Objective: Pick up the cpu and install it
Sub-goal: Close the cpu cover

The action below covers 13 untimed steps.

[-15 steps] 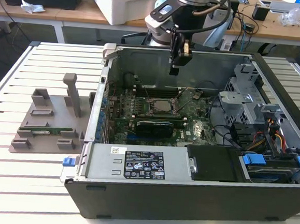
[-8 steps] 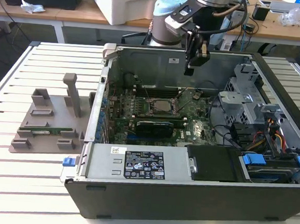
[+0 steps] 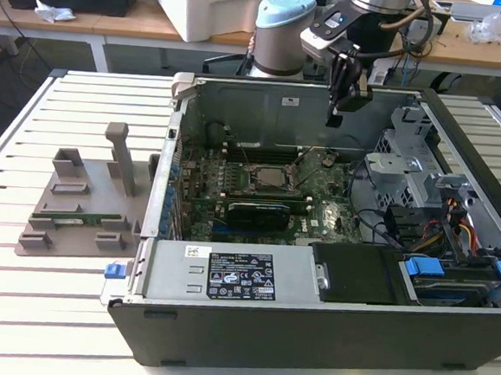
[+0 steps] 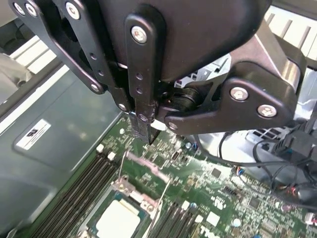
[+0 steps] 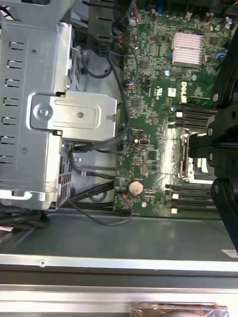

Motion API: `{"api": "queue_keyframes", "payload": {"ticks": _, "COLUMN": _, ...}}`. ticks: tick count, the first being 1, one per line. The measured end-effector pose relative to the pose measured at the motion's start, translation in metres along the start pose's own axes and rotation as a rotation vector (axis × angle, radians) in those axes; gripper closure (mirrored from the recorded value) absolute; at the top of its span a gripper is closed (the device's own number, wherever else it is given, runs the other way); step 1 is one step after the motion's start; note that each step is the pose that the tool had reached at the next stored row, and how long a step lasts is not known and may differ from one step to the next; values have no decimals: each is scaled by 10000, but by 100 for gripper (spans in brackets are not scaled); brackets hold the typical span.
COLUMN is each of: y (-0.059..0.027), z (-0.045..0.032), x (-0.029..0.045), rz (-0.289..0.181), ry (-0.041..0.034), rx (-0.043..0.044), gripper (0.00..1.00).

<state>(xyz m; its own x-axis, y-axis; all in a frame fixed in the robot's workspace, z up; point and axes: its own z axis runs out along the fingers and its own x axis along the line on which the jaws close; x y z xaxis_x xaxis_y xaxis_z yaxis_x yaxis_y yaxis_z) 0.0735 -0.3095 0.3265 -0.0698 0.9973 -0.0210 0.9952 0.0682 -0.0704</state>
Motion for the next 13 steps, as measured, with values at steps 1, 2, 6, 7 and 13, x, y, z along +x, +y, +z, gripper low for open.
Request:
{"api": "queue_keyframes", "payload": {"ticks": 1, "y": 19, "z": 10, "x": 2, "rz": 0, "ry": -16, "rx": 3, "gripper": 89}}
{"api": "queue_keyframes", "payload": {"ticks": 2, "y": 28, "z": 20, "x": 3, "rz": 1, "ry": -24, "rx": 6, "gripper": 89}}
{"api": "queue_keyframes", "payload": {"ticks": 6, "y": 78, "z": 115, "x": 5, "rz": 2, "ry": -33, "rx": 18, "gripper": 89}}
{"api": "queue_keyframes", "payload": {"ticks": 7, "y": 81, "z": 127, "x": 5, "rz": 1, "ry": -32, "rx": 18, "gripper": 89}}
{"api": "queue_keyframes", "payload": {"ticks": 13, "y": 108, "z": 261, "x": 7, "rz": 2, "ry": -33, "rx": 29, "gripper": 89}}
